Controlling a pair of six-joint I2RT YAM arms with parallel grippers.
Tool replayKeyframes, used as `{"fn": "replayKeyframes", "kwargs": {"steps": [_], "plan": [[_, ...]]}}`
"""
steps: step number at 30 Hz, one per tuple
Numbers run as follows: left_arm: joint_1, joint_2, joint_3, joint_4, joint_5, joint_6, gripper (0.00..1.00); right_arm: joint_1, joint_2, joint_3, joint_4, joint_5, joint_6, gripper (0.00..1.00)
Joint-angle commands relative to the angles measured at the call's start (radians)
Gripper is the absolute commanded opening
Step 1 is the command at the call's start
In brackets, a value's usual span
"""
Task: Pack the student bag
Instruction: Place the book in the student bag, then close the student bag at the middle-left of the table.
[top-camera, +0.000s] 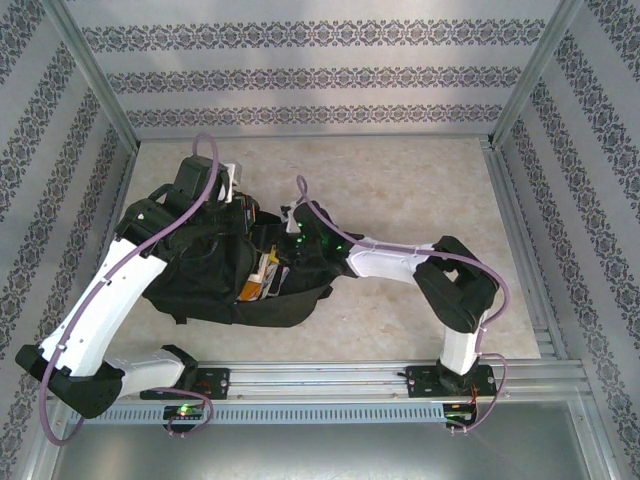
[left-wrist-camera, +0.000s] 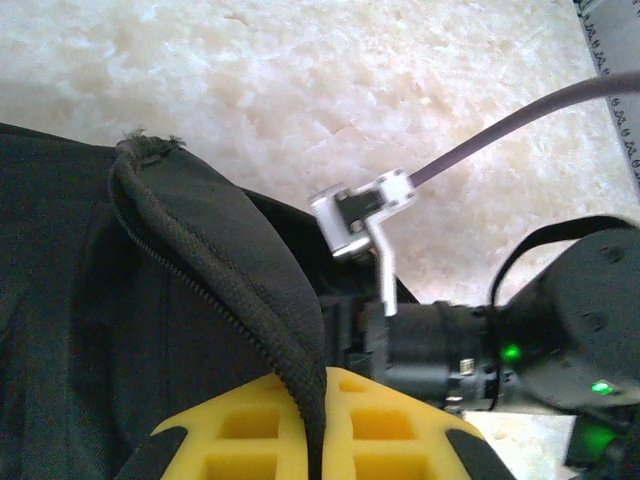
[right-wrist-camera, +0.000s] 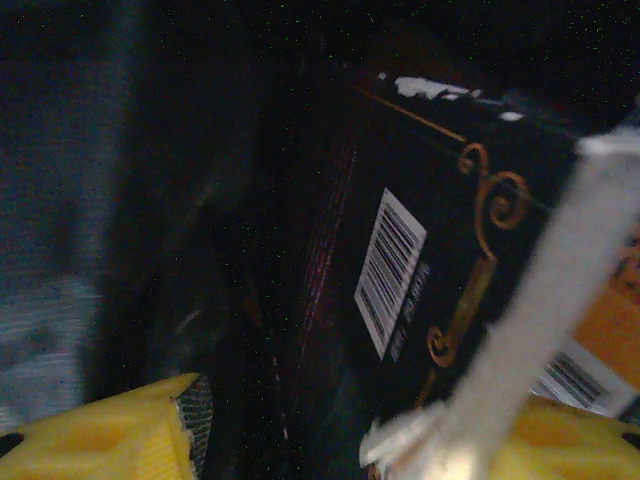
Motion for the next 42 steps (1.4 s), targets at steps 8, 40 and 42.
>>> {"fn": "replayKeyframes", "kwargs": {"steps": [8,40,42], "plan": [[0.020,-0.032,-0.031,0.098,0.010,-0.028,0.00,-0.030,-0.036,-0.034,-0.026,-0.097,-0.033,0.12],[0.053,0.134,-0.248,0.311,0.104,-0.128,0.05,-0.076,-0.604,-0.289,-0.389,0.135,-0.456,0.36],[0.069,0.158,-0.248,0.323,0.107,-0.141,0.06,-0.048,-0.582,-0.237,-0.446,0.089,-0.541,0.35]]}}
